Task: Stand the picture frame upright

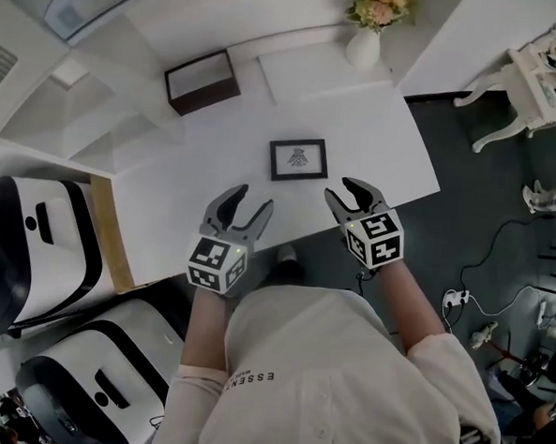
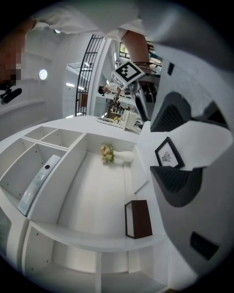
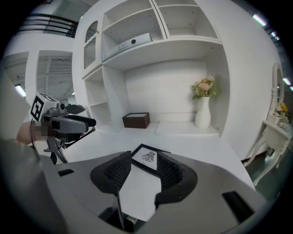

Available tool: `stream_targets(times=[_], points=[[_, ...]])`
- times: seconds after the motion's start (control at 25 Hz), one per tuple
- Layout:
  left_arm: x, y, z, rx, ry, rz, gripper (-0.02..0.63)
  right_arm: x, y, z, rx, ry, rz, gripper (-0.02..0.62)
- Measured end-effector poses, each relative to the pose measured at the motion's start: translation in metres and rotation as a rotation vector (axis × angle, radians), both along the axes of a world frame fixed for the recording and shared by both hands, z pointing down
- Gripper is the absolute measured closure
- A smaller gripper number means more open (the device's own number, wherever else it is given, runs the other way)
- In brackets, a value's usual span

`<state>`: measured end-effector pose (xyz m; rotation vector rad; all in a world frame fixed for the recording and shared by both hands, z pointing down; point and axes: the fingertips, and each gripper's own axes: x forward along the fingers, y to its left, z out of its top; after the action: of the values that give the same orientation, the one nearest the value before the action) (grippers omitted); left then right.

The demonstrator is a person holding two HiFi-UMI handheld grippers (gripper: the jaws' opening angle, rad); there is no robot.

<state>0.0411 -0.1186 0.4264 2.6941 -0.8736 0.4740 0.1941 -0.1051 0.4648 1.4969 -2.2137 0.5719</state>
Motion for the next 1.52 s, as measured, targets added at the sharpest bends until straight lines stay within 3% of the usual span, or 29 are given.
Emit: stream_targets(times=[0.48, 0.64, 0.88, 1.52], points=[[0.004, -0.067, 0.089, -0.204, -0.071, 0.009, 0.385, 0.011, -0.072, 0.088, -0.226, 0.04, 0.069, 0.408], [0.013, -0.073, 0.099, -0.226, -0.065, 0.04, 0.383, 0.02, -0.088, 0.114, -0.288, 0.04, 0.105, 0.41], [0.006, -0.076, 0.107, -0.25, -0.065, 0.022, 0.385, 0.028, -0.102, 0.135, -0.333, 0.034, 0.15, 0.457], [0.0, -0.054, 0.096, -0.239, -0.08, -0.032, 0.385, 0.027, -0.089, 0.142, -0.372, -0.007, 0.124, 0.488]])
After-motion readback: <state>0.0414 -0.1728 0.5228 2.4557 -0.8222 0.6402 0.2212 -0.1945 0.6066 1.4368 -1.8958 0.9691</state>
